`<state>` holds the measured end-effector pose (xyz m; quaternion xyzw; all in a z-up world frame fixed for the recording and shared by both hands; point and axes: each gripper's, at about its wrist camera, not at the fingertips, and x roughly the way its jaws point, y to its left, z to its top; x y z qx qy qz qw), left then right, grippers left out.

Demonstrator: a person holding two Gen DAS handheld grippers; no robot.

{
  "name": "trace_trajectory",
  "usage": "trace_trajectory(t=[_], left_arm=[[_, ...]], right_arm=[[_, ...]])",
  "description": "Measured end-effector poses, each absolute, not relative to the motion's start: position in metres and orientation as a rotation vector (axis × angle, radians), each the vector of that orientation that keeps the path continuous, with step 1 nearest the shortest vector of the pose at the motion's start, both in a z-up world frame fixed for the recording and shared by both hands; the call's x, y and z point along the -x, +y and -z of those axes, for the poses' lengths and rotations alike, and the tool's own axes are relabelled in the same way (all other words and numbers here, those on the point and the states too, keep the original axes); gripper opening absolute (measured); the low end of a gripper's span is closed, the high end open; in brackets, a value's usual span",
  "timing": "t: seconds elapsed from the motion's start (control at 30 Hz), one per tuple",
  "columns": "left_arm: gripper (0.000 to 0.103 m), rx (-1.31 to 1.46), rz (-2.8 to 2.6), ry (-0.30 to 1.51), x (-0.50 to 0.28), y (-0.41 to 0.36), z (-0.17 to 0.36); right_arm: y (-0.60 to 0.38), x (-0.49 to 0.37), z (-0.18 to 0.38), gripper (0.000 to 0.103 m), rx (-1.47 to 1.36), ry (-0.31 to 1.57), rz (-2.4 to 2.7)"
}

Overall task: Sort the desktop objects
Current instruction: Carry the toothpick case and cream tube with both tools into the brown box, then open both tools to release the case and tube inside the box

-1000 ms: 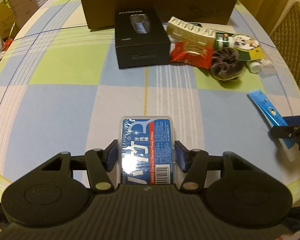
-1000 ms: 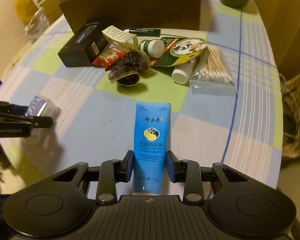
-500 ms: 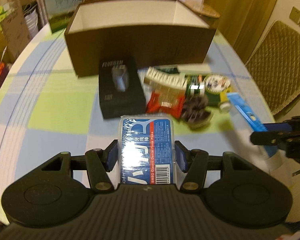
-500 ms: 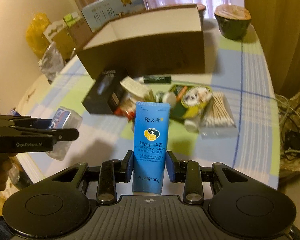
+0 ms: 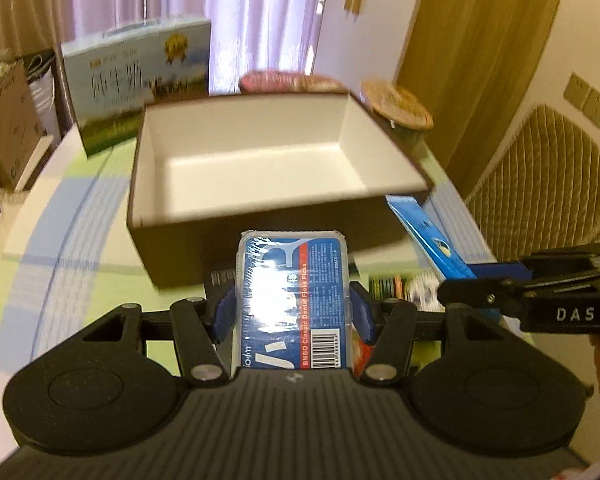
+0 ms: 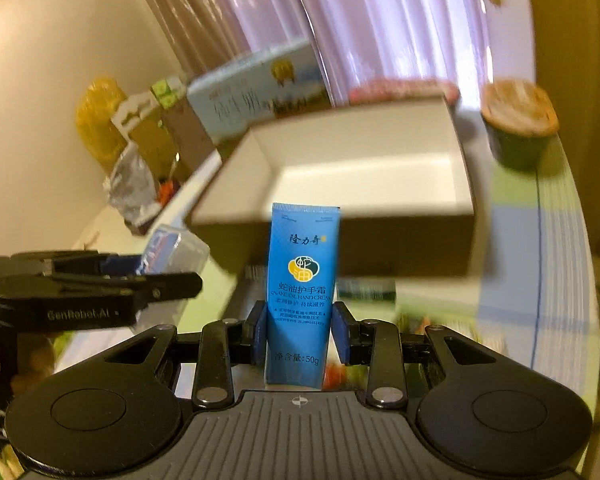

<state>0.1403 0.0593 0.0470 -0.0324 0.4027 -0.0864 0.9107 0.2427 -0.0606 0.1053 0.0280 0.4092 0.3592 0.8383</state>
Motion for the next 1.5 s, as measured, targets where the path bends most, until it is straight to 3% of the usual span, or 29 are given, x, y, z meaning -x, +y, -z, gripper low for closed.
trace_trajectory(t=[0.23, 0.4, 1.0, 1.4, 1.5], left_arm=[[0.053, 0.056, 0.197, 0.762, -0.209, 0.069, -0.075], [0.053, 0.064, 0.178, 0.793, -0.264, 0.074, -0.069], [0.053, 0.23, 0.041, 1.202, -0.385, 0.092, 0.059], [0.053, 0.164, 0.02, 1.318, -0.404, 0.095, 0.087], [0.054, 0.134, 0.022, 1.301, -0.402, 0.095, 0.084]], right_arm=[[-0.019, -0.317, -0.128, 0.031, -0.055, 0.837, -0.742], [0.005, -0.368, -0.115, 0.031, -0.018, 0.876, -0.68], [0.038, -0.453, -0.005, 0.031, 0.044, 1.189, -0.499], [0.047, -0.469, 0.014, 0.032, 0.114, 1.274, -0.471], [0.043, -0.469, 0.013, 0.038, 0.1, 1.281, -0.481]])
